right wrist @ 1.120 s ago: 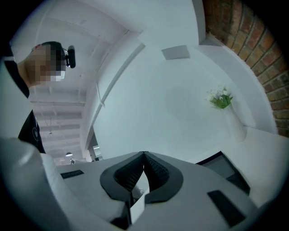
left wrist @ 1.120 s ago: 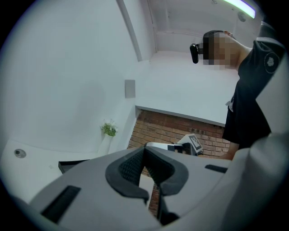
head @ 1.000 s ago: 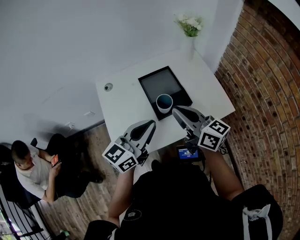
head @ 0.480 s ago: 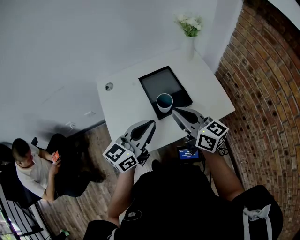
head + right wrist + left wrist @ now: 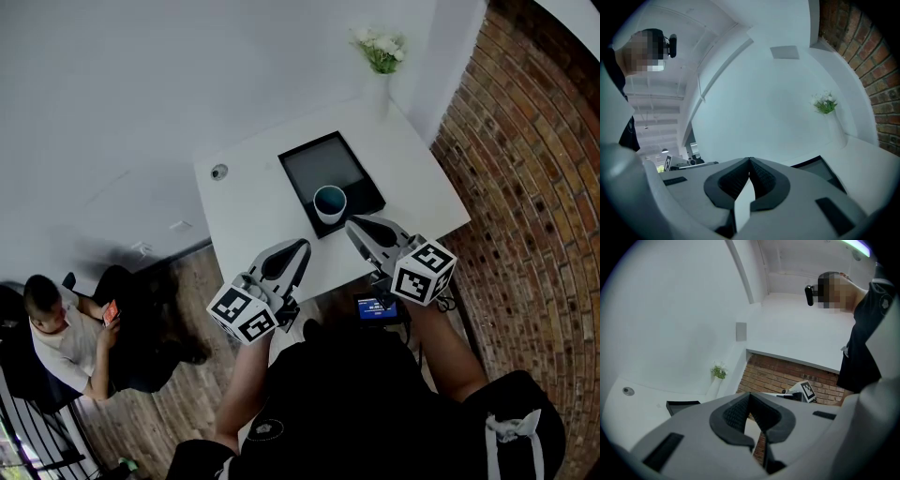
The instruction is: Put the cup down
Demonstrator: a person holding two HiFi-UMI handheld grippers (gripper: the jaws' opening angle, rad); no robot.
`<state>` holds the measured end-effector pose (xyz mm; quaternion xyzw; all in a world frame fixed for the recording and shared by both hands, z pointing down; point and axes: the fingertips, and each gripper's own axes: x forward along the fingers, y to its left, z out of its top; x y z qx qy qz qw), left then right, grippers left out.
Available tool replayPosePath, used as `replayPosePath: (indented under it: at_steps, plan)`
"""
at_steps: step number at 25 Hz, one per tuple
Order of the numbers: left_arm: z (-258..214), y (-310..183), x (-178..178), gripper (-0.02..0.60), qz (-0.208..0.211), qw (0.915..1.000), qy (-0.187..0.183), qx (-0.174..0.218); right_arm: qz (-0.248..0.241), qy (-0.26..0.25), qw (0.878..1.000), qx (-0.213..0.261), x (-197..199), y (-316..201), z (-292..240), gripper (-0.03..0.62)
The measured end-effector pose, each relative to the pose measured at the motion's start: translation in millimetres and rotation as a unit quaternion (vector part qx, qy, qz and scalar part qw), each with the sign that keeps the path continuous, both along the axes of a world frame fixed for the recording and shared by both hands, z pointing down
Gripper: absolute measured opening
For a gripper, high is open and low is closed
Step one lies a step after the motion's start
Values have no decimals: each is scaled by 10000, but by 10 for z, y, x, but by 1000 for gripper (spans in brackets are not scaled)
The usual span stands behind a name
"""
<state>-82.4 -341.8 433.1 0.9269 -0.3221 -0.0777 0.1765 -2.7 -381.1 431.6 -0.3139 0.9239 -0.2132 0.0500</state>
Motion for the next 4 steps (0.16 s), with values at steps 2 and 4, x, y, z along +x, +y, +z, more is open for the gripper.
replayPosePath:
  at_steps: [2,4]
  plan:
    - [4,1,-2,8,-4,10000,-10,-4,6,18,10000,-5,2,-5,8,14]
    - [8,3,-2,8,-4,10000,-22,-8,8,43,10000,-8,3,-8,18,14]
